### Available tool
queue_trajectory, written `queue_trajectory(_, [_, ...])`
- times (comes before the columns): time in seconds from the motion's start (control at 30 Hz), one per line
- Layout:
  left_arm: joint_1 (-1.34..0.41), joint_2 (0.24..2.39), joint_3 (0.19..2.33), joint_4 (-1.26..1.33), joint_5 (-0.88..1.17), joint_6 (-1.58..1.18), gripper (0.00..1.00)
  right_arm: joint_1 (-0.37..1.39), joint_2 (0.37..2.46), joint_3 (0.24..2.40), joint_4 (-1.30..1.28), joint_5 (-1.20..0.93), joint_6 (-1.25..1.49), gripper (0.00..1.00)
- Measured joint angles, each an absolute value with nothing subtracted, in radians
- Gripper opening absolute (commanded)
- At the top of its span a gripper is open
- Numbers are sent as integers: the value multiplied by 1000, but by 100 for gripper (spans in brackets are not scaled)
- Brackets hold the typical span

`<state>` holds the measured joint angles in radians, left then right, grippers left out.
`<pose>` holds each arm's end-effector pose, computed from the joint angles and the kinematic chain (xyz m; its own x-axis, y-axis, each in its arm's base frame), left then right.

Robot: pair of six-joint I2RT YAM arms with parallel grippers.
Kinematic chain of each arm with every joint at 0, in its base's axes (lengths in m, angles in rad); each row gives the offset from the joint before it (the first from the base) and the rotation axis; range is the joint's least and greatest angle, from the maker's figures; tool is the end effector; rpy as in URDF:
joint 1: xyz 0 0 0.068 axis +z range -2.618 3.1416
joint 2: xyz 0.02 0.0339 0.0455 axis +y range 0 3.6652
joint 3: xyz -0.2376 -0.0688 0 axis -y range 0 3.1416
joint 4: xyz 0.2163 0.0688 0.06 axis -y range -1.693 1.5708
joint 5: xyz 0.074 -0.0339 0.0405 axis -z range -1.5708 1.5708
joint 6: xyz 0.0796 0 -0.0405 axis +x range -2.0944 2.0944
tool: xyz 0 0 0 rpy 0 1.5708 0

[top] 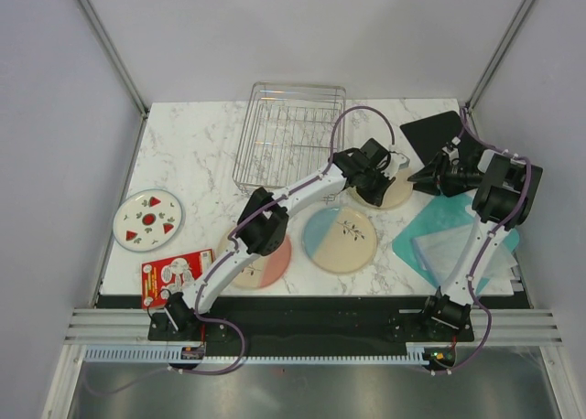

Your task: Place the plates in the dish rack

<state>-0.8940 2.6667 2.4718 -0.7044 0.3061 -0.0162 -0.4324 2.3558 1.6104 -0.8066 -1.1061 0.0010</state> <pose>0.3248 -0.4425 0.1218 -0.5042 0.6029 -0.6183 0.8527 0.4609 -0.2460 0.3836 -0.0987 0.0693 -0.9076 0.4194 -0.0179 0.1735 0.4135 0.8938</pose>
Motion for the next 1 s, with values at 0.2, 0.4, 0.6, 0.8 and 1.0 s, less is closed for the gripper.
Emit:
queue_trajectory(0.2, [-907,2677,2495,-732,316,0,2,-381,2358,1610,-776,-1119,16,48])
queue_trajectory(0.4, [-910,2680,2501,-733,324,17,2,-351,2364,1610,-746,-1114,44,40])
queue_trajectory(0.6, [-910,2681,2501,-732,326,25,2,-338,2358,1629,-773,-1048,36,36])
queue_trajectory(0.8, [-909,2681,2501,-730,325,32,23,-246,2289,1680,-824,-781,-75,14])
queue_trajectory(1.0, [-902,2674,2502,-717,306,46,50,-161,2225,1684,-820,-550,-146,1])
